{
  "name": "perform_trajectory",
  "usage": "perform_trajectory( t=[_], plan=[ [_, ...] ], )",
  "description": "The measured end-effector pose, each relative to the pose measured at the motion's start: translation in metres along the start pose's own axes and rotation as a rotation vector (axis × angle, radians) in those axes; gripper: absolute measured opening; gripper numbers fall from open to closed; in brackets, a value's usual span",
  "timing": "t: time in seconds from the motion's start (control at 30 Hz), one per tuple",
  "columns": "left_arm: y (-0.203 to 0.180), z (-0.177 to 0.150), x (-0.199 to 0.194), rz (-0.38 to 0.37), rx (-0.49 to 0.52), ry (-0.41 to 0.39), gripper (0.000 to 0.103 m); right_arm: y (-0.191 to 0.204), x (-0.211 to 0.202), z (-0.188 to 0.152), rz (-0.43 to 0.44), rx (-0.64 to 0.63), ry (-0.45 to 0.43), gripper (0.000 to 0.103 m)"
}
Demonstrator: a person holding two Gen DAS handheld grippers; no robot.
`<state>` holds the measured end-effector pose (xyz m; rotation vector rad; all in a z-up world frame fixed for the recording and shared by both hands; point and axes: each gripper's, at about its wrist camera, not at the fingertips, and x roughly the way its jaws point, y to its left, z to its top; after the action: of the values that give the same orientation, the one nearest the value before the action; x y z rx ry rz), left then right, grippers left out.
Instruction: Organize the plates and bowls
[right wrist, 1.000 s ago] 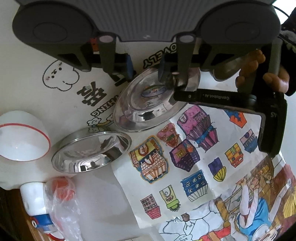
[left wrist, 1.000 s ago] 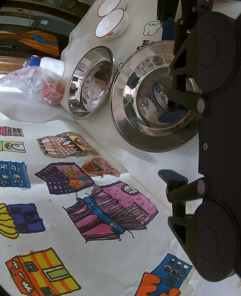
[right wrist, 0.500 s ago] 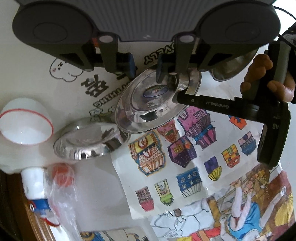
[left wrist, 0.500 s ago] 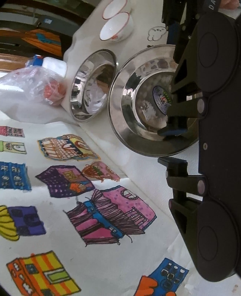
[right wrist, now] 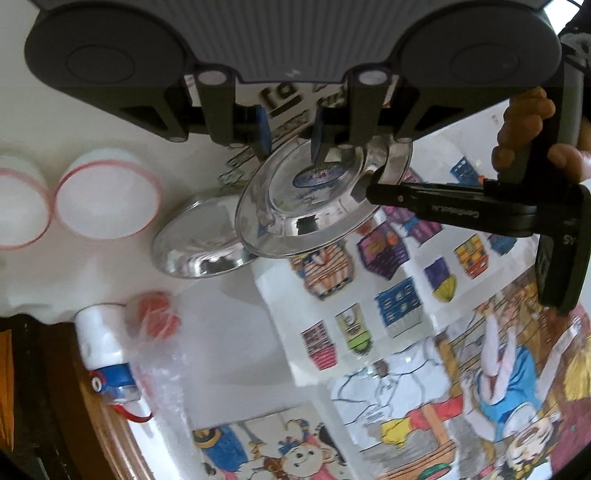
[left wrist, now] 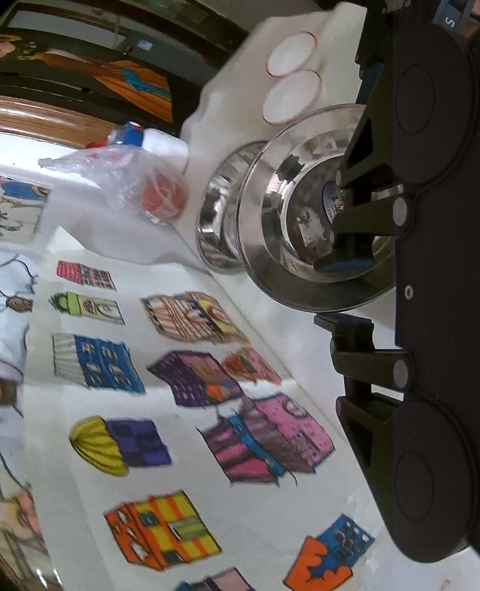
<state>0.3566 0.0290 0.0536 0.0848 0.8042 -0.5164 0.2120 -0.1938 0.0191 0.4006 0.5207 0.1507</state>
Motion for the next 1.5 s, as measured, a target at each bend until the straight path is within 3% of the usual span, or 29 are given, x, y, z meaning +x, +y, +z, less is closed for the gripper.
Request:
perform_trajectory(
  t=[0.23, 0.57, 0.97, 1.37, 1.5],
  plan=[
    [-0.011, 0.016, 0.020, -0.061, -0.117, 0.005, 0.020, -0.034, 0.004, 0.037, -0.038, 0.000, -0.002, 0.022],
    [-0.032, 0.048, 0.059, -0.065, -0.165, 0.001, 0.020, -0.062, 0.036, 0.079, -0.097, -0.090, -0.010, 0.022],
    [-0.031, 0.057, 0.109, -0.021, -0.197, 0.053, 0.020, -0.081, 0.076, 0.077, -0.116, -0.132, 0.071, 0.024],
    [-0.036, 0.060, 0.117, -0.001, -0.189, 0.047, 0.020, -0.090, 0.083, 0.078, -0.110, -0.108, 0.080, 0.026],
    [-0.038, 0.062, 0.120, 0.004, -0.188, 0.047, 0.020, -0.088, 0.084, 0.077, -0.125, -0.127, 0.078, 0.032]
  ],
)
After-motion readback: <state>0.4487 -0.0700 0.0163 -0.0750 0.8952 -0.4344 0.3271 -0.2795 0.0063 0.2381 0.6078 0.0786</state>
